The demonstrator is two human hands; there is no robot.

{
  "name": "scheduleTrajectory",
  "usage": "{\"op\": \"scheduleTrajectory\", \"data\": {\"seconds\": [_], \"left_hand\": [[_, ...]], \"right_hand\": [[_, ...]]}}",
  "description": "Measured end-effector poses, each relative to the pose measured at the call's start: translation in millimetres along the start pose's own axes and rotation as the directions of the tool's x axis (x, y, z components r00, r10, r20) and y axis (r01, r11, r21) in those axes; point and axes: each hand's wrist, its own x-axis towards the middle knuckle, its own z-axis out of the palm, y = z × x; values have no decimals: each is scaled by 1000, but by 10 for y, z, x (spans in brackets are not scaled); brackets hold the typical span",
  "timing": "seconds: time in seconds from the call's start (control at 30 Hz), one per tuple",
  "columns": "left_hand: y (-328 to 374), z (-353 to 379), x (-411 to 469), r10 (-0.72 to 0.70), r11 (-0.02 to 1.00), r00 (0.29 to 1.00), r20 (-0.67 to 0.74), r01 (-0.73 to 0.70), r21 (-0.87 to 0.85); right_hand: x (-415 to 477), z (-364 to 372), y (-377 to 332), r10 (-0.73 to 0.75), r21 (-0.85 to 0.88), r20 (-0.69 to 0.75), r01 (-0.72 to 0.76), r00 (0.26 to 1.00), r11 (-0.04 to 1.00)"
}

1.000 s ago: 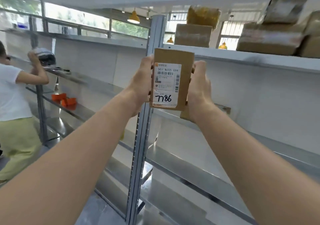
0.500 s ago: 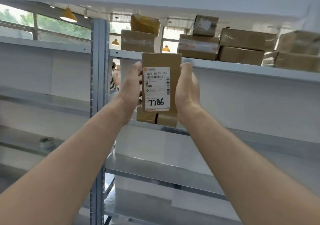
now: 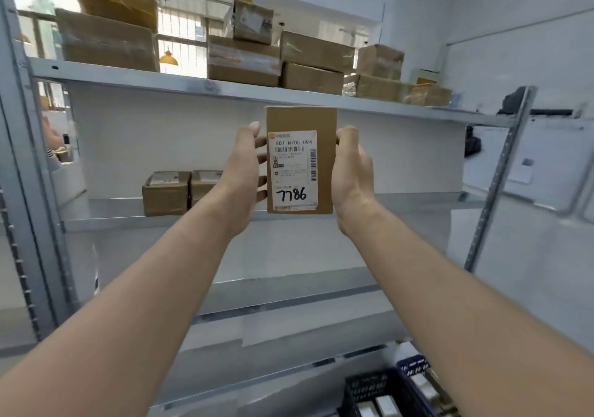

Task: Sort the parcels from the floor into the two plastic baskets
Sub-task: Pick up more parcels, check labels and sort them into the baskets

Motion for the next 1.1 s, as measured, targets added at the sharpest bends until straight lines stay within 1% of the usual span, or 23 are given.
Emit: {"op": "scheduleTrajectory", "data": {"seconds": [0.13,0.27,0.37,0.47,0.63,0.77,0.93,1.1], "left_hand": [[-75,467,-14,-14,1000,997,75,14,-12],[-166,1040,-22,-29,999,991,134,32,-19],[-278,1552,-3,-37,999,988,151,42,-29],[-475,2094,-10,-49,998,986,161,56,-36],[-860,2876,-26,-91,994,988,127,98,-47],[-1187,3290,48,-144,989,987,78,147,-35],[-1563,3548,229,-212,977,977,18,212,-29],[-1937,3646,662,-263,965,964,-33,262,-28]], "right_hand": [[52,-527,-26,-7,-48,-90,3,996,999],[183,-1134,37,-17,-61,-138,9,990,998],[329,-1612,127,-16,-75,-183,3,983,997],[487,-2119,226,-2,-92,-197,-17,980,996],[766,-2858,461,22,-117,-200,-46,980,992],[923,-3246,787,45,-140,-189,-72,981,988],[1202,-3494,1191,131,-134,-183,-157,974,979],[1545,-3498,1580,188,-134,-164,-211,968,968]]}}
